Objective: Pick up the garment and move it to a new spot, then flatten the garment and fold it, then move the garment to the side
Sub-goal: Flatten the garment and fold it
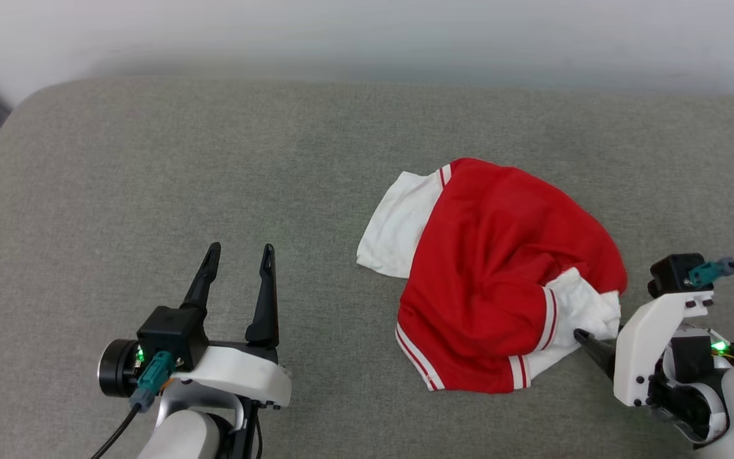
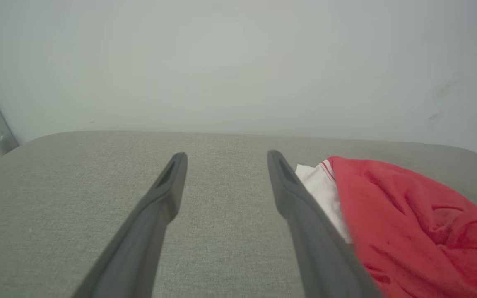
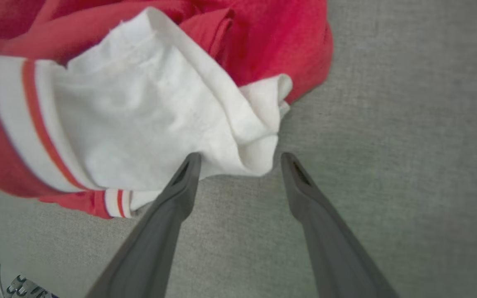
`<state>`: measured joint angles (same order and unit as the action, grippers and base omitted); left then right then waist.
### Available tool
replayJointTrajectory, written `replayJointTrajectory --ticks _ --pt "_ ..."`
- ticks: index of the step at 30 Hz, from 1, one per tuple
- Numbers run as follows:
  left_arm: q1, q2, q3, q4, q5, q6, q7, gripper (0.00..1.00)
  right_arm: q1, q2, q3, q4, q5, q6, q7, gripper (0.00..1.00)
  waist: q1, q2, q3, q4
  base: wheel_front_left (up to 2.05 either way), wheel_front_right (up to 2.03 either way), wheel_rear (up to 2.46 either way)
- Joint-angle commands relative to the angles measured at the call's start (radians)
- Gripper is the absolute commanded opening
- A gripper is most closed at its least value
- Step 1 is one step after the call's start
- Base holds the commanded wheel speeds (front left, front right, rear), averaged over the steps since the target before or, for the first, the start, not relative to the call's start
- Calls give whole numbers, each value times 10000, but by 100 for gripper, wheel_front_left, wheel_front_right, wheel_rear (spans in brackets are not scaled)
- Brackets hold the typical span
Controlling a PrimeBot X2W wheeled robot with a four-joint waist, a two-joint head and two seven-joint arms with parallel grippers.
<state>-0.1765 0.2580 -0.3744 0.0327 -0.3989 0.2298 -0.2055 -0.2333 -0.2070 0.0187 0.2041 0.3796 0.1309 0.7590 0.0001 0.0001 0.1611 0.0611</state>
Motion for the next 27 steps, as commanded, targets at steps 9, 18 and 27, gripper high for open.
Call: replayJointTrajectory --ticks 9,18,27 --pt "-295 -123 2 436 -52 -92 -235 100 -353 -26 1156 2119 945 -2 -112 24 -1 -1 333 314 0 0 0" --pt "88 -6 120 579 -186 9 -286 100 -279 -715 659 266 804 -3 -1295 0 -1 -1 -211 -257 0 0 0" --pt "472 162 155 319 -235 190 -97 100 859 -334 -2316 -1847 -272 -3 -369 0 -1 -1 -666 -993 0 0 0"
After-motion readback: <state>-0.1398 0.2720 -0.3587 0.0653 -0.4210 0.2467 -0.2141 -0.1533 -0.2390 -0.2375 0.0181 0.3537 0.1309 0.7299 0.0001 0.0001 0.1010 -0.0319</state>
